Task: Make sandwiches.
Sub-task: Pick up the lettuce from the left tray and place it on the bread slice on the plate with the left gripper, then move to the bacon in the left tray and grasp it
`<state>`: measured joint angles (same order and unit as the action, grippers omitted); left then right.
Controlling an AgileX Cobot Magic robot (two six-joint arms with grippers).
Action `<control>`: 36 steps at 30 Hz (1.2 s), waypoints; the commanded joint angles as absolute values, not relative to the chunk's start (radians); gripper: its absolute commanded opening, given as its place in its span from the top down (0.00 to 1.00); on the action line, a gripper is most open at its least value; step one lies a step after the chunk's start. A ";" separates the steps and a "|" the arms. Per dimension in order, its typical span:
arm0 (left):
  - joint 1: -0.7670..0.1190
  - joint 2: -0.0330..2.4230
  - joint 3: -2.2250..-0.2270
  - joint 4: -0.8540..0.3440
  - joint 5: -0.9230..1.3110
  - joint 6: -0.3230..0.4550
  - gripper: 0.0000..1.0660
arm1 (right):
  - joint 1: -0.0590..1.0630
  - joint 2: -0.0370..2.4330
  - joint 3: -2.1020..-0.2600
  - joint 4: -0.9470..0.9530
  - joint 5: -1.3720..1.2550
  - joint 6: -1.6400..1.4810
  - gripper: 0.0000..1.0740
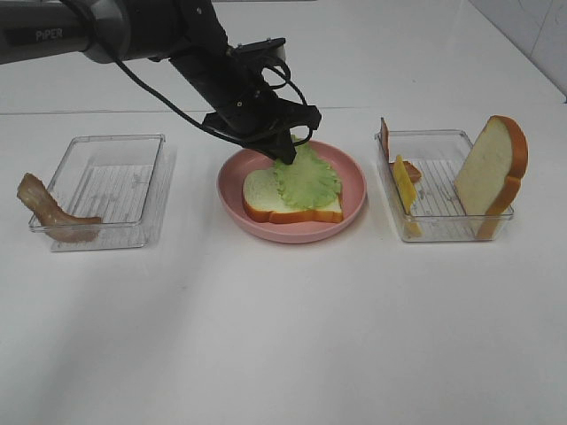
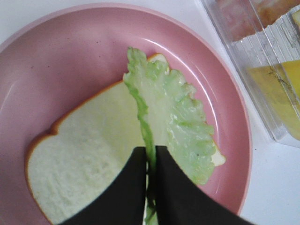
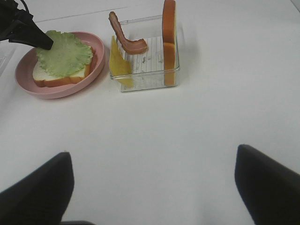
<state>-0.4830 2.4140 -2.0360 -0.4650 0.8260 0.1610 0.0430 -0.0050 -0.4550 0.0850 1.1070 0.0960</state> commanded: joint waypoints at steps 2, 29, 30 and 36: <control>-0.487 2.410 -2.038 -0.447 0.834 0.151 0.63 | 0.042 -0.035 -0.452 0.087 1.094 0.095 0.19; -0.402 2.152 -2.070 -0.063 1.319 -0.157 0.05 | 0.042 -0.035 -0.452 0.087 1.094 0.095 0.19; -0.372 2.107 -2.022 -0.068 1.319 -0.140 0.05 | 0.042 -0.035 -0.452 0.087 1.094 0.095 0.19; -0.254 1.990 -1.809 -0.046 1.319 -0.132 0.05 | 0.042 -0.035 -0.452 0.087 1.094 0.095 0.19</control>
<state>-0.3030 2.0320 -1.8840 -0.0600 1.2080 -0.1360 0.0430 -0.0050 -0.4550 0.0850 1.1070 0.0960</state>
